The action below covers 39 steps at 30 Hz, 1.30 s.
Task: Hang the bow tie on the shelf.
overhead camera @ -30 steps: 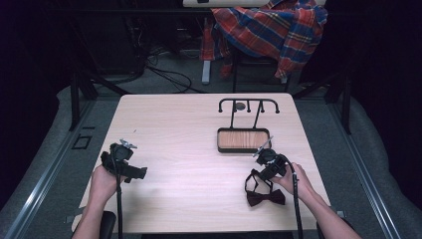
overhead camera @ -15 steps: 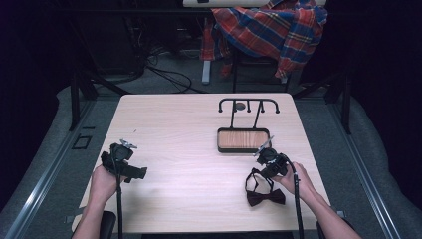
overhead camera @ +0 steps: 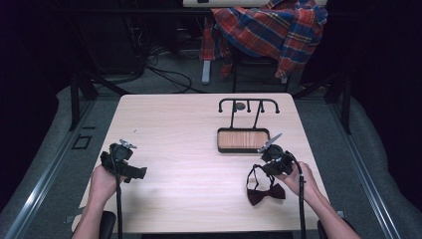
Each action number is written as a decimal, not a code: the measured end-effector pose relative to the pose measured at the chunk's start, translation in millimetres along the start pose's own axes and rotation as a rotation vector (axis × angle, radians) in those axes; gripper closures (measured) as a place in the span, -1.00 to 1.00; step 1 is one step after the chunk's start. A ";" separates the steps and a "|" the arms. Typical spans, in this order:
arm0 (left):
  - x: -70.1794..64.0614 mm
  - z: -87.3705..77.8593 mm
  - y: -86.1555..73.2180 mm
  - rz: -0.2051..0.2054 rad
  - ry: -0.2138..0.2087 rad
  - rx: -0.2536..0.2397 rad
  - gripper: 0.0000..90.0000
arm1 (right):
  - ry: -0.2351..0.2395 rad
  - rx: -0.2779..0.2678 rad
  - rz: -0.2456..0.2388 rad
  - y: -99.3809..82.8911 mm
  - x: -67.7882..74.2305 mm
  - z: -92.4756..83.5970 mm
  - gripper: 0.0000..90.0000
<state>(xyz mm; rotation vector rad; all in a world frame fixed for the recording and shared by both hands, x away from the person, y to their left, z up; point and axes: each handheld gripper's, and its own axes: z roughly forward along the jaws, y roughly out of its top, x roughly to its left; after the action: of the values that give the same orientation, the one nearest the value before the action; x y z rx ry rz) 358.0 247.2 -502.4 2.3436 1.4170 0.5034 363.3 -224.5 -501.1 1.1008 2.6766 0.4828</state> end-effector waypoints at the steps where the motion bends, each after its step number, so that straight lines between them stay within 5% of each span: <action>1: 0.0 0.0 0.0 0.000 0.001 0.000 -1.00 | 0.000 -0.007 0.002 -0.4 0.2 -2.6 0.98; 13: 0.5 0.1 -0.1 -0.002 0.000 -0.001 -1.00 | -0.042 -0.100 0.016 -2.7 3.9 -20.5 0.98; 39: 0.0 0.5 0.2 0.000 0.002 0.000 -1.00 | -0.130 -0.174 0.019 -3.6 -5.4 -44.7 0.98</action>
<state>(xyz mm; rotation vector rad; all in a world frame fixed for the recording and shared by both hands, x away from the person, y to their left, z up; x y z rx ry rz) 358.4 247.0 -502.8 2.3435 1.4180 0.5054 350.9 -240.6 -460.8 1.0692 2.4629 0.6131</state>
